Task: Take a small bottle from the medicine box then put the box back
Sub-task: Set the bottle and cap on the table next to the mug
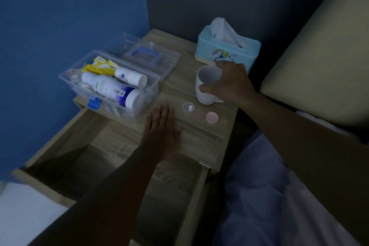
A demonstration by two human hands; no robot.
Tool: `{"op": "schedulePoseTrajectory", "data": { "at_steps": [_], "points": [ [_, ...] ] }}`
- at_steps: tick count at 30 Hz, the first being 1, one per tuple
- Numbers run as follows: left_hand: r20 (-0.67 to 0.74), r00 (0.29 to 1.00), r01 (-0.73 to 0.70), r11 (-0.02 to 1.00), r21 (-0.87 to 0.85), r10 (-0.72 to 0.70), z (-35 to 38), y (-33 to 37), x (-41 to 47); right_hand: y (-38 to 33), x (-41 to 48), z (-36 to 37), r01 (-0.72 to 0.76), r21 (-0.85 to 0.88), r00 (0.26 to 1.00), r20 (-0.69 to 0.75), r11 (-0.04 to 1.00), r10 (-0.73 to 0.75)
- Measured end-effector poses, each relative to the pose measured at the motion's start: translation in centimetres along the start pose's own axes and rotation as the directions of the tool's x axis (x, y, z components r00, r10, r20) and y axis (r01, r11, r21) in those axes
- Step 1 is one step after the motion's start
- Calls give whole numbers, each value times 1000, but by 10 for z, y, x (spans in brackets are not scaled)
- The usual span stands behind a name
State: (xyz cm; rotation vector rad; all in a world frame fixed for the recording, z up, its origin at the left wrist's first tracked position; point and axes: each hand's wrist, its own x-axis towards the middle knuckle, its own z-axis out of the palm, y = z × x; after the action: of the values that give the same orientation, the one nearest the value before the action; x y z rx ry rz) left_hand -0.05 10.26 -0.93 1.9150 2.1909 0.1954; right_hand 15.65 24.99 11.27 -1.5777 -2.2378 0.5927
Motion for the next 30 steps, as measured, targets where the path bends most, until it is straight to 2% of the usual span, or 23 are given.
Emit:
{"op": "schedulePoseTrajectory", "data": {
  "at_steps": [6, 11, 14, 16, 18, 20, 24, 26, 28, 30],
  "points": [
    [27, 1000, -5, 999, -35, 6, 2, -3, 2, 2, -3, -1, -49, -18, 999, 10, 999, 49],
    [144, 988, -36, 994, -102, 51, -12, -8, 4, -4, -3, -3, -61, -15, 997, 50, 998, 62],
    [174, 972, -104, 956, -274, 156, -31, -23, -6, -23, -3, -1, 21, 33, 1000, -10, 999, -21],
    [95, 977, -133, 900, -414, 188, -38, -37, -27, -40, -4, 4, 124, 81, 988, -100, 989, -116],
    [-28, 988, -148, 884, -444, 151, -36, -51, -53, -61, -7, 12, 208, 132, 970, -153, 969, -187],
    [-119, 991, -116, 884, -454, 69, -34, -66, -73, -80, -9, 24, 215, 184, 971, -149, 959, -189],
    [-152, 965, 92, 816, -570, -215, -40, -95, -90, -106, -10, 57, 88, 189, 996, -46, 978, -81],
    [-223, 894, 173, 758, -629, -389, -47, -107, -90, -116, -6, 71, -105, 263, 994, 40, 959, 98],
    [-377, 793, 165, 763, -626, -480, -58, -117, -85, -122, 4, 83, -311, 375, 950, 135, 873, 281],
    [-446, 738, 137, 759, -636, -507, -69, -124, -75, -127, 16, 88, -407, 495, 912, 174, 768, 371]
  ]
}}
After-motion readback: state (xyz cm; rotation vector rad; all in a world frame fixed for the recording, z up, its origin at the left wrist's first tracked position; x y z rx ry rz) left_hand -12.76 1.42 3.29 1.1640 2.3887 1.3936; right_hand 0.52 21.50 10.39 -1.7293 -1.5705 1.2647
